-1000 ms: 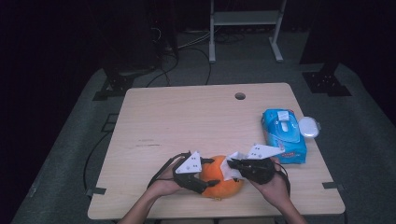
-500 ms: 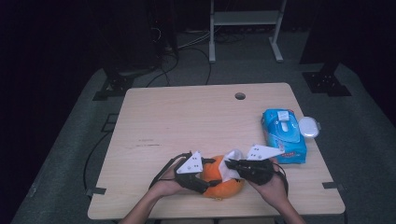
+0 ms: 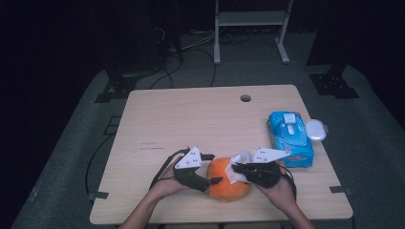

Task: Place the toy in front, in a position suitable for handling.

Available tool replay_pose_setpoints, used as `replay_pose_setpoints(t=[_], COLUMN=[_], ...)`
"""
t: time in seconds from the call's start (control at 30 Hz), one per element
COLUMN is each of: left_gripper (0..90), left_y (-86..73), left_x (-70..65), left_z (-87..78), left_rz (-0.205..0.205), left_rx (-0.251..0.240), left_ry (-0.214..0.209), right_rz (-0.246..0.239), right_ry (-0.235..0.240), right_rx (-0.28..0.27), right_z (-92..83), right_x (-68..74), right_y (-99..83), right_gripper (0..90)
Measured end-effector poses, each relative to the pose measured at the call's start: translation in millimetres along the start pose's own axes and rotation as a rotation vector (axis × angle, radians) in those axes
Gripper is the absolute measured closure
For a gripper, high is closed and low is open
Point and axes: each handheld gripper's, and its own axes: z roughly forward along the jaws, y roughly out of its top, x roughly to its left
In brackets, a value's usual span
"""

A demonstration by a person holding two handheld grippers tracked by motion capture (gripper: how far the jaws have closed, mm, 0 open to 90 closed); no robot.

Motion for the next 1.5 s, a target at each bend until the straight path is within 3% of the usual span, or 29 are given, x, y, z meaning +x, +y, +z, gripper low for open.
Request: replay_pose_setpoints(t=[0.1, 0.23, 0.33, 0.47, 0.6, 0.73, 0.9, 1.07, 1.17, 1.5], left_gripper=[30.3, 32.3, 33.0, 33.0, 33.0, 32.9, 32.8, 30.4, 29.2, 26.7], left_y=[-5.8, -7.7, -7.9, -6.5, -6.8, -6.3, -6.0, -2.2, -2.5, -5.8], left_x=[-2.0, -8.3, -11.1, -15.5, -15.8, -16.7, -18.0, -12.6, -7.2, -5.1], left_z=[7.2, 14.5, 15.4, 17.9, 18.2, 19.2, 21.3, 15.1, 11.4, 8.9], left_rz=[-0.009, 0.006, 0.014, 0.035, 0.037, 0.046, 0.047, 0.056, 0.021, 0.013], left_rx=[0.014, 0.023, 0.014, 0.013, 0.009, 0.006, 0.003, 0.018, 0.006, 0.027], left_ry=[-0.028, -0.031, -0.031, -0.031, -0.026, -0.025, -0.024, -0.031, -0.046, -0.047], right_rz=[0.035, -0.023, 0.007, 0.003, -0.008, 0.017, -0.050, -0.026, -0.027, -0.007], right_ry=[0.016, -0.011, 0.006, -0.003, -0.036, -0.058, -0.045, -0.042, -0.057, -0.036], right_rx=[-0.012, -0.011, -0.036, -0.036, -0.005, -0.009, -0.037, -0.015, -0.004, 0.000], right_z=[-3.1, -2.0, -4.3, -5.8, -4.6, -6.8, -3.2, -1.1, -0.9, 1.8], right_x=[-2.0, 12.8, 9.4, 8.9, 3.7, 0.3, 17.0, 6.5, 2.3, -0.1], right_y=[-0.6, 6.5, 6.9, 7.2, 4.1, 4.2, 13.0, 6.1, 3.3, 0.5], right_gripper=[87.4, 87.3, 87.1, 87.1, 87.2, 87.1, 87.1, 87.2, 87.2, 87.2])
